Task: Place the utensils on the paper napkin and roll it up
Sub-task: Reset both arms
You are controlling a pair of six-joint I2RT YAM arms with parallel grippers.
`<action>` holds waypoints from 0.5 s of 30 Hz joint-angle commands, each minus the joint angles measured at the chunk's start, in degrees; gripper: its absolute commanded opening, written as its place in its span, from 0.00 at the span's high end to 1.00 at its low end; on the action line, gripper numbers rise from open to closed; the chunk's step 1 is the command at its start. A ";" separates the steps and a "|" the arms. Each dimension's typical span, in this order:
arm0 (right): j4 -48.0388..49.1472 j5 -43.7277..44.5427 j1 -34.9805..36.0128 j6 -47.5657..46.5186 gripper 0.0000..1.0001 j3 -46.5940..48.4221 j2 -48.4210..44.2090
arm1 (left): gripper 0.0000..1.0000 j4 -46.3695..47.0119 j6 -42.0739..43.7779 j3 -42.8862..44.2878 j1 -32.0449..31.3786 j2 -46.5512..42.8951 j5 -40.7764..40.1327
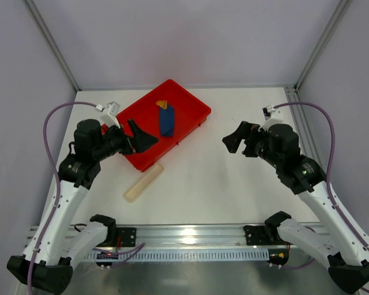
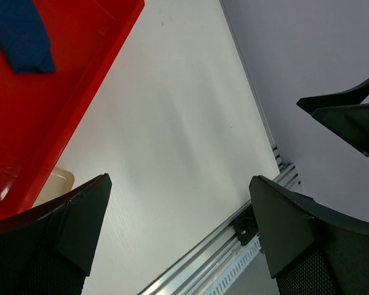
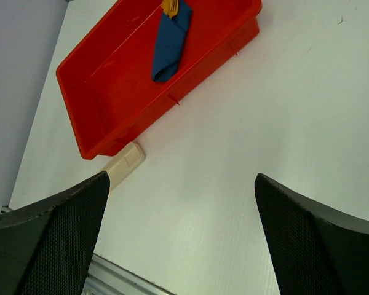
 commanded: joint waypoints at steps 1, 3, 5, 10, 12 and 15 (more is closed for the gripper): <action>-0.13 -0.09 0.31 -0.45 0.00 0.16 -2.51 | 0.00 1.34 -2.13 -0.97 -0.07 -2.94 1.39; 0.30 -0.62 0.31 -0.36 0.00 -0.27 -3.39 | 0.00 0.99 -3.18 -1.41 -0.16 -4.43 0.86; 0.65 -0.62 0.31 -0.36 0.00 -0.71 -4.19 | 0.00 1.25 -3.89 -1.76 -0.16 -5.40 1.21; 0.57 -2.90 0.31 -0.27 0.00 -0.71 -4.19 | 0.00 -0.95 -3.10 -0.98 -0.07 -7.51 -0.45; 0.92 -2.90 0.40 0.08 0.00 -0.71 -4.45 | 0.00 -1.56 -2.92 -0.71 -0.07 -7.60 -0.37; 0.92 -2.64 0.31 -0.18 0.01 -0.45 -4.63 | 0.00 -1.74 -2.83 -0.19 -0.07 -7.52 -0.29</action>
